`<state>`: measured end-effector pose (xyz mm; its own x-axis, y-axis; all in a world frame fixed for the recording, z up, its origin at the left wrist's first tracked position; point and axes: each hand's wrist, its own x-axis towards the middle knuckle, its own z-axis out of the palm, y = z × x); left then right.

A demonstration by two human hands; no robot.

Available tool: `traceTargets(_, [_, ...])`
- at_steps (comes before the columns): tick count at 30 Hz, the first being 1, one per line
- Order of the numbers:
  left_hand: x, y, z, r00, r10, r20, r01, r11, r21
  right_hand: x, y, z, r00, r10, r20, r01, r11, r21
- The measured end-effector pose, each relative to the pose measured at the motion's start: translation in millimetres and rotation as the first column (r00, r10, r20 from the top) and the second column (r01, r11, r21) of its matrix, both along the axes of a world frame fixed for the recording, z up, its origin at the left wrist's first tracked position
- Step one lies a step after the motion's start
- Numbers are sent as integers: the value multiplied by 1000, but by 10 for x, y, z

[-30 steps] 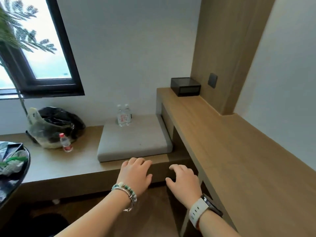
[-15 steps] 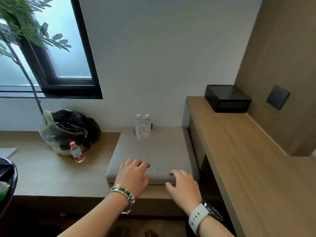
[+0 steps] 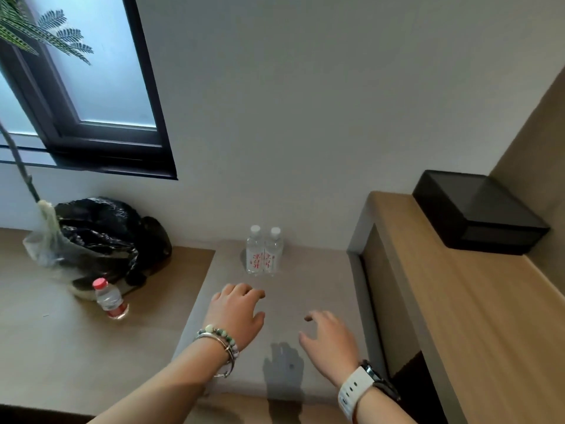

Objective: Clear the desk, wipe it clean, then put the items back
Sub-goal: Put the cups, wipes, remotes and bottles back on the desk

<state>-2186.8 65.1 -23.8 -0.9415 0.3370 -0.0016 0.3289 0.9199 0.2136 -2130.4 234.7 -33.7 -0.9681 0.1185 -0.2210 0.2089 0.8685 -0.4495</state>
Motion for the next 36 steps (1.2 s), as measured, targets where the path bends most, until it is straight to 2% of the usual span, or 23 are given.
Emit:
traceTargets(4, [-718, -26, -103, 997, -44, 64, 45, 999, -8, -719, -21, -62, 999, -40, 25, 40, 999, 4])
traceTargets(10, [-1614, 4, -335, 992, -24, 121, 22, 1000, 14, -1469, 62, -345, 994, -53, 100, 55, 998, -17])
traceTargets(16, [-2268, 82, -694, 957, 150, 250, -179, 979, 97, -2174, 332, -680, 982, -22, 190, 27, 999, -22])
traceTargets(20, [-2533, 178, -1032, 900, 229, 371, -288, 951, 112, -2662, 536, -895, 973, 19, 230, -23, 1000, 16])
traceTargets(24, [-2722, 246, -1326, 861, 306, 406, -386, 913, 131, -3154, 688, -1182, 946, 96, 308, -126, 989, 81])
traceTargets(32, [-2854, 295, -1892, 807, 305, 506, -386, 920, 61, -3801, 691, -1889, 894, 184, 410, -231, 970, 69])
traceTargets(36, [-2993, 296, -2003, 812, 291, 505, -383, 920, 86, -4066, 682, -2190, 888, 237, 395, -282, 957, 61])
